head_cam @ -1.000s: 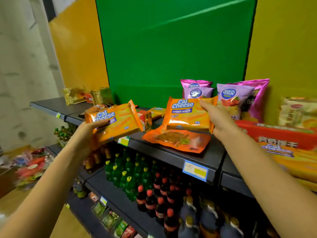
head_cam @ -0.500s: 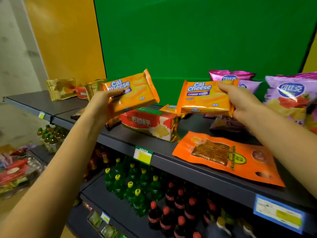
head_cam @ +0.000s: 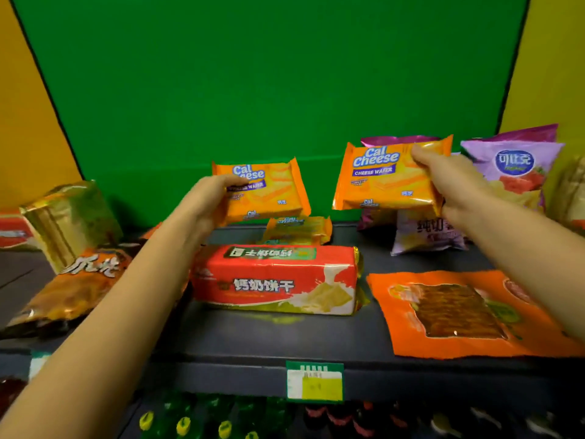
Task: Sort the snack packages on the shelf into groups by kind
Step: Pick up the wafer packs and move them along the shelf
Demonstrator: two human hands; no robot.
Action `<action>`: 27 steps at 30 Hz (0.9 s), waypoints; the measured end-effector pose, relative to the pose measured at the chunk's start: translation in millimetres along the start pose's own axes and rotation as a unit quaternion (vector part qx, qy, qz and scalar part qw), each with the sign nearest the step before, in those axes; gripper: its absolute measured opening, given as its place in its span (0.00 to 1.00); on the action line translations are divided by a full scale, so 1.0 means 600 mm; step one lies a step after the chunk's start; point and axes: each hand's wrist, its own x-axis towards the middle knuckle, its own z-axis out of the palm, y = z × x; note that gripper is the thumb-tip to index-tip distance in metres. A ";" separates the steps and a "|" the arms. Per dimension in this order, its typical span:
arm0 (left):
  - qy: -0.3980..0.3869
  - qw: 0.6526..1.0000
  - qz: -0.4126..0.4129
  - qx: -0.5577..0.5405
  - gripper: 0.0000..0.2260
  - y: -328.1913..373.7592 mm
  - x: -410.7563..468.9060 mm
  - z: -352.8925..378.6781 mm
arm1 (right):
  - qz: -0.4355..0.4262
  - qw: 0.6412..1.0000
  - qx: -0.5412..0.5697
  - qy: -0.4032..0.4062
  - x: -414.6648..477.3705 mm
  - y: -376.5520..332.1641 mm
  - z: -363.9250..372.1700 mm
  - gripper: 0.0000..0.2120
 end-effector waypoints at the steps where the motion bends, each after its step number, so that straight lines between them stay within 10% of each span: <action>1: -0.014 1.000 -0.010 0.022 0.08 -0.003 0.016 -0.004 | -0.003 1.000 -0.001 0.012 -0.001 -0.006 0.004 0.05; 13: -0.170 0.957 -0.066 0.227 0.07 -0.042 0.092 -0.005 | -0.003 1.000 -0.012 0.011 0.045 0.017 0.113 0.08; 19: -0.162 0.848 -0.010 0.504 0.15 -0.038 0.106 -0.020 | 0.045 0.999 -0.014 0.009 0.082 0.059 0.163 0.18; 23: -0.221 0.841 -0.046 0.491 0.14 -0.043 0.124 -0.026 | 0.057 0.997 -0.056 0.015 0.102 0.080 0.181 0.22; 27: -0.262 0.835 -0.070 0.478 0.12 -0.049 0.128 -0.024 | 0.099 0.993 -0.062 -0.017 0.113 0.093 0.195 0.02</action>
